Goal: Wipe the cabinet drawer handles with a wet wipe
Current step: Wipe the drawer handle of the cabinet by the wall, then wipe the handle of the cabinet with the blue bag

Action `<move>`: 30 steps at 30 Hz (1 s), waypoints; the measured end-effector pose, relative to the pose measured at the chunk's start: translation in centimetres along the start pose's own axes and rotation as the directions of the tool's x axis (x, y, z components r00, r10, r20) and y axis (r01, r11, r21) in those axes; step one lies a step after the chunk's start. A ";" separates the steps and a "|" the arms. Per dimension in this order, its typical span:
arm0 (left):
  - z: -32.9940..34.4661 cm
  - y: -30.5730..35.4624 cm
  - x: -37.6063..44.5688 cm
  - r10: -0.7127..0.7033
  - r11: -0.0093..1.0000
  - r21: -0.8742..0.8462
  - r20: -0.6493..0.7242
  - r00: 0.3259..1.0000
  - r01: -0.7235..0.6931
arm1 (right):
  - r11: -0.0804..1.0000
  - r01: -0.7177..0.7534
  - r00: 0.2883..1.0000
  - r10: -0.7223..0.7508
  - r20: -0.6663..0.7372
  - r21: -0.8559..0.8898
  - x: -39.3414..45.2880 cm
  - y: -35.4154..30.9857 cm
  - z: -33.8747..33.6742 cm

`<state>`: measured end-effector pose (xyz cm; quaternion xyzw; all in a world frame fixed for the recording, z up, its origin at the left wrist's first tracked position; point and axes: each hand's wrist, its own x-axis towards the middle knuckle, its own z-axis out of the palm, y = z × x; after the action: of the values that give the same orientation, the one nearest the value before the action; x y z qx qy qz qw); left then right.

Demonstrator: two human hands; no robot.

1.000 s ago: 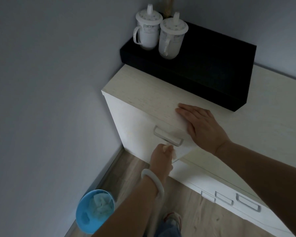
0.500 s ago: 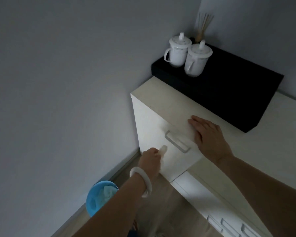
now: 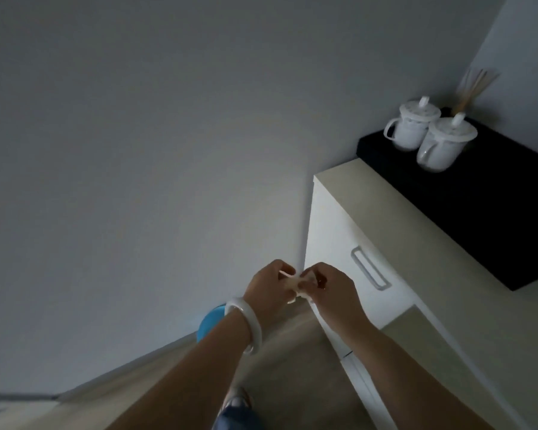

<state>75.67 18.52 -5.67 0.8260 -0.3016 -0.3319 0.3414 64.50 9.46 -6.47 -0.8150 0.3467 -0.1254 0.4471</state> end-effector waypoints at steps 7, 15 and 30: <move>-3.5 -4.7 -4.6 -0.087 0.991 0.088 -0.188 0.978 0.105 | 0.996 -0.055 0.990 0.047 0.131 0.063 -0.6 -1.1 3.8; -9.5 -11.5 -11.3 -0.256 0.965 -0.141 -0.348 0.902 0.220 | 0.972 -0.084 0.944 0.007 0.330 0.220 -2.5 -7.0 10.6; -19.3 -28.2 -36.9 -0.551 0.812 -0.566 -0.663 0.507 0.143 | 0.925 0.339 0.645 -0.361 0.673 0.172 -20.7 -23.3 34.4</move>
<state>75.81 68.75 -4.03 0.8273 0.1475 -0.0444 0.5402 77.66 53.91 -4.82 -0.8461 -0.0122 0.1000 0.5234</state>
